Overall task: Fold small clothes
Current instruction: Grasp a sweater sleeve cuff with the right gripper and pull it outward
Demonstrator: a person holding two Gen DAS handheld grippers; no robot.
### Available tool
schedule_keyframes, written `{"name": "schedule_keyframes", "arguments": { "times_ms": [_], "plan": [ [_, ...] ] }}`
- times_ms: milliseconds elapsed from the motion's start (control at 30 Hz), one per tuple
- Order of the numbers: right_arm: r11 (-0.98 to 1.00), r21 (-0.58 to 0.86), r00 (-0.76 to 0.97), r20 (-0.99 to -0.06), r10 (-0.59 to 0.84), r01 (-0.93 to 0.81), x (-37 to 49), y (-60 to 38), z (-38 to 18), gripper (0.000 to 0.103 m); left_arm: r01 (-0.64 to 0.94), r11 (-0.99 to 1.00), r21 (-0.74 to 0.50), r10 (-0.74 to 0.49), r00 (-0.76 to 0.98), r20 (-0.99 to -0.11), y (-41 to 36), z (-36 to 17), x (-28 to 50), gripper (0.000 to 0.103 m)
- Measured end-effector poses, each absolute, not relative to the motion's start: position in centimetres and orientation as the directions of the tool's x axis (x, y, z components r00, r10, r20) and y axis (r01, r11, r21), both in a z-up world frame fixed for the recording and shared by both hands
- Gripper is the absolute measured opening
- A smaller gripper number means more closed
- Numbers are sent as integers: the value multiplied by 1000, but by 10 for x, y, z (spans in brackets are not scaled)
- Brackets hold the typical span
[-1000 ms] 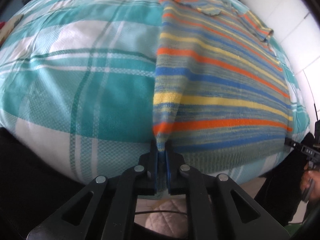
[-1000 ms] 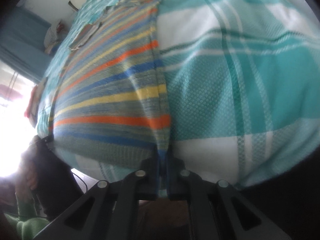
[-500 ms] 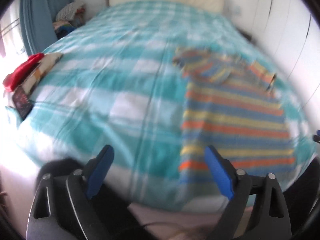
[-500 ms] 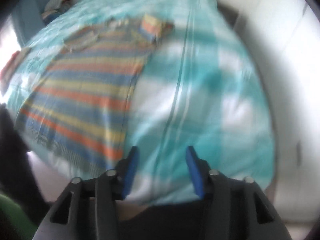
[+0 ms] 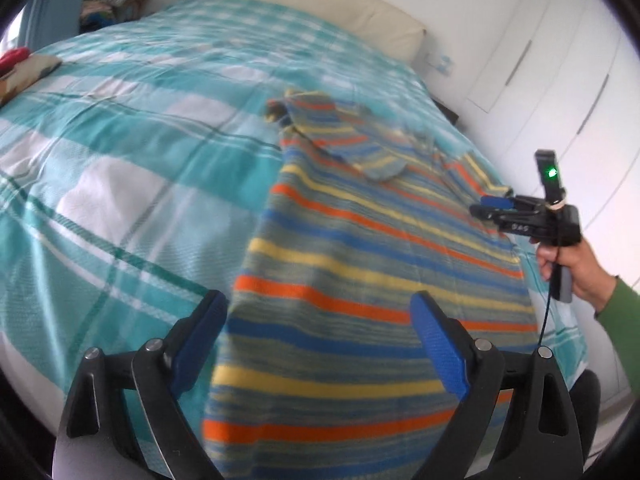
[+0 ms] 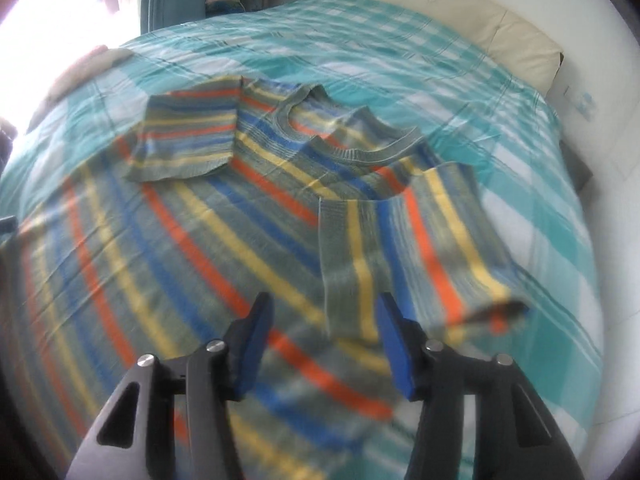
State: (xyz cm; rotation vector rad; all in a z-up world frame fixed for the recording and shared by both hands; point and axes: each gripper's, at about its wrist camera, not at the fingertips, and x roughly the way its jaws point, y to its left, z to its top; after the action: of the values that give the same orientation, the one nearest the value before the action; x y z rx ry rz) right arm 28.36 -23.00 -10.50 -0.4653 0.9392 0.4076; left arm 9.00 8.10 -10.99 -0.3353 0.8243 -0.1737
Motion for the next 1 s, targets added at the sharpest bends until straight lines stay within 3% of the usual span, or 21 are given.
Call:
{"name": "schedule_keyframes", "arguments": {
  "times_ms": [33,100,133,267,367,533,700,800,867,900,933,967,1000],
  "plan": [
    [837,-193,516,-848,120,-511,291,-233,-114,50,3,932,-362,-271,671,-691,84,-111,92,94],
    [876,-144,512,-849,129,-460,301,-246,-118,30,-24,924,-382,-270,668,-694,89,-114,95,94],
    [901,-133,526,-842,116,-412,303,-254,-112,4,-35,918,-395,-275,662,-697,92,-116,96,94],
    [975,33,619,-768,166,-221,296,-328,-65,5,-64,903,-424,-288,642,-710,99,-124,97,94],
    [973,229,697,-700,154,14,273,-429,-37,5,-64,904,-422,-286,644,-710,99,-125,97,94],
    [875,397,724,-685,80,278,213,-549,-56,5,-41,933,-358,-249,646,-722,87,-127,95,94],
    [776,577,749,-626,219,255,188,-569,-97,5,4,940,-342,-265,641,-721,76,-128,95,94],
    [739,630,769,-587,253,238,187,-566,-106,15,13,946,-324,-256,646,-720,74,-129,93,94],
    [720,659,781,-560,276,219,187,-567,-110,32,14,947,-321,-253,648,-718,75,-131,92,94],
    [721,658,782,-559,276,217,186,-567,-112,32,14,948,-317,-250,648,-719,74,-131,92,94],
    [727,652,776,-567,277,217,187,-568,-111,29,14,952,-306,-242,648,-722,72,-132,92,94],
    [744,626,767,-589,254,234,188,-566,-110,5,15,956,-293,-232,648,-726,71,-132,92,94],
    [772,573,764,-618,186,275,186,-565,-105,3,17,960,-279,-223,648,-728,69,-133,92,94]
  ]
}}
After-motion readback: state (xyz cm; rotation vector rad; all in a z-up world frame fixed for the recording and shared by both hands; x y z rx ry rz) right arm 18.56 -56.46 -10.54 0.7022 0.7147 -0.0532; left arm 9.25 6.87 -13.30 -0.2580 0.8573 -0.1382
